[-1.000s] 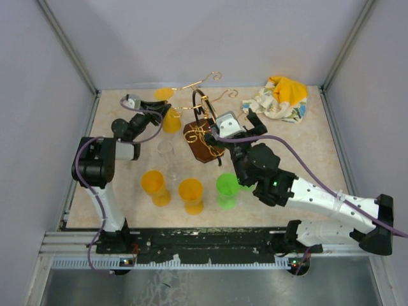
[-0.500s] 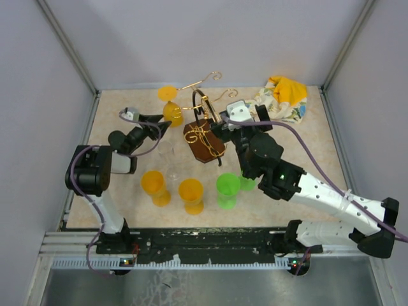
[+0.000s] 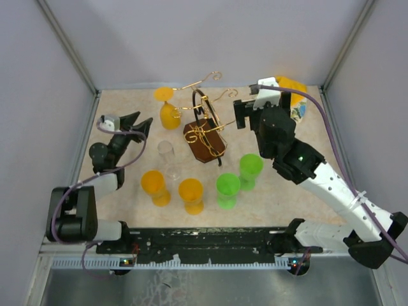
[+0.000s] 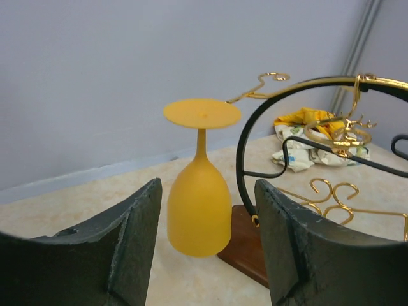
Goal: Place the wine glass upside down on the wine glass rack
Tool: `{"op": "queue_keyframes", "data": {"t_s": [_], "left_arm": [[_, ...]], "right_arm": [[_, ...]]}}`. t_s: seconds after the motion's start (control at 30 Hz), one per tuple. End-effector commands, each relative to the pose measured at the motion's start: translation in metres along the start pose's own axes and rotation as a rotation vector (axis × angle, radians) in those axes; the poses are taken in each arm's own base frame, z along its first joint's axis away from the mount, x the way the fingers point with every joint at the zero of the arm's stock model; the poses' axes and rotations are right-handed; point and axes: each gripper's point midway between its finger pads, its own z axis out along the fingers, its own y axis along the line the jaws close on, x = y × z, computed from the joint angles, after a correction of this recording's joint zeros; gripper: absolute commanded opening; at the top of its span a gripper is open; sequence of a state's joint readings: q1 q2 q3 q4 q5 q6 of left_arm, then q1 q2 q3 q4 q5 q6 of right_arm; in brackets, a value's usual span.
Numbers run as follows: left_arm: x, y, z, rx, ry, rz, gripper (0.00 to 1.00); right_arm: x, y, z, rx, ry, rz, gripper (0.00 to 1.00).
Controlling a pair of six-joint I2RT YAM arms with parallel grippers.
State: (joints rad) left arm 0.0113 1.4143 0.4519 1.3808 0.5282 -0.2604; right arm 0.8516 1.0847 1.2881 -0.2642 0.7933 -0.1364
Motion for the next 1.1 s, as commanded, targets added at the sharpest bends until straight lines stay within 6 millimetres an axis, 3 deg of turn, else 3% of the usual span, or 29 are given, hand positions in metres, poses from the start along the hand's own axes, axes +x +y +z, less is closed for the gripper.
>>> {"op": "queue_keyframes", "data": {"t_s": [0.0, 0.1, 0.3, 0.47, 0.57, 0.83, 1.07], "left_arm": [[-0.011, 0.023, 0.004, -0.146, 0.097, -0.032, 0.65], [-0.032, 0.026, 0.017, -0.182, 0.147, -0.090, 0.63], [-0.071, 0.030, 0.033, -0.241, 0.183, -0.163, 0.64], [-0.082, 0.026, 0.042, -0.247, 0.265, -0.235, 0.65], [-0.082, 0.021, 0.042, -0.239, 0.312, -0.268, 0.65], [-0.071, 0.012, 0.029, -0.243, 0.443, -0.299, 0.67], [-0.059, 0.015, 0.024, -0.262, 0.506, -0.298, 0.67]], "right_arm": [[0.022, -0.023, 0.002, 0.032, 0.105, 0.102, 0.99], [0.045, -0.038, 0.001, 0.063, 0.142, 0.165, 0.99], [0.087, -0.032, -0.009, 0.037, 0.259, 0.178, 0.99], [0.119, -0.021, -0.016, 0.006, 0.358, 0.197, 0.94], [0.123, -0.017, -0.022, -0.017, 0.363, 0.225, 0.93], [0.089, -0.011, -0.034, -0.115, 0.358, 0.267, 0.91], [0.013, 0.003, -0.033, -0.228, 0.294, 0.253, 0.90]]}}
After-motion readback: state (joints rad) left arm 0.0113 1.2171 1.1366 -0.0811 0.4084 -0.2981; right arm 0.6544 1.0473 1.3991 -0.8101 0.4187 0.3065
